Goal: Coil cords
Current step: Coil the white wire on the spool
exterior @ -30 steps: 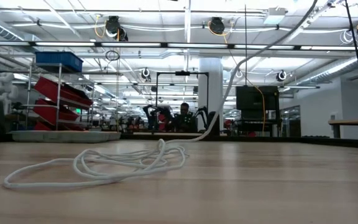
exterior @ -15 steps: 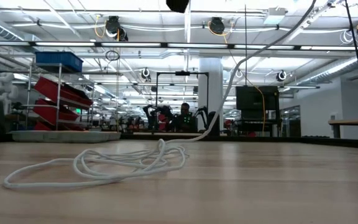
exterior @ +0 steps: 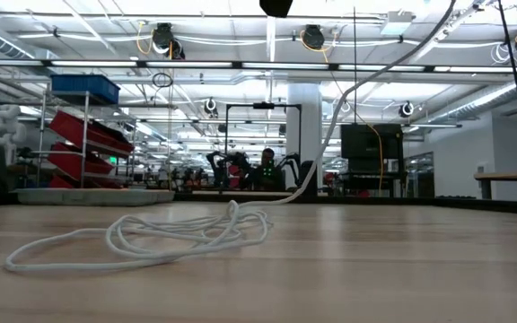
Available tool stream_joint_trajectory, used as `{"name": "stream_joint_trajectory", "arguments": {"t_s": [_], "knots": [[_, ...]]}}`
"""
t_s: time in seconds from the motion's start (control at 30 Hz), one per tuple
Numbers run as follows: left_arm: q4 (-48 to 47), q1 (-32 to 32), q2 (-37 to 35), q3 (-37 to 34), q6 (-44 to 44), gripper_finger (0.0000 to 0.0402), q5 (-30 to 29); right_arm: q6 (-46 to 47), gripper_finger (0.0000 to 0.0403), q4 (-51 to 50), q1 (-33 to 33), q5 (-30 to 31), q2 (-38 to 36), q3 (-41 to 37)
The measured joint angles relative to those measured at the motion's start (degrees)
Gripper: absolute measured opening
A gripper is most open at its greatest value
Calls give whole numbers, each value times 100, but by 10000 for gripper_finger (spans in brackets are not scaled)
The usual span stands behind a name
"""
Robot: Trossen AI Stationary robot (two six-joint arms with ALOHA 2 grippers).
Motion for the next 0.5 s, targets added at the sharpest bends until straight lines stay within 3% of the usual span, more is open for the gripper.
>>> {"name": "stream_joint_trajectory", "arguments": {"t_s": [0.2,0.33,0.5], "knots": [[-69,-2,0,0,2,75,-60,-2,0,-1,0,0,0,0],[-372,-46,-13,0,126,14,-547,5,0,-2,29,1,0,0],[-493,-141,-53,0,518,7,-1081,0,0,-2,76,19,0,0]]}}
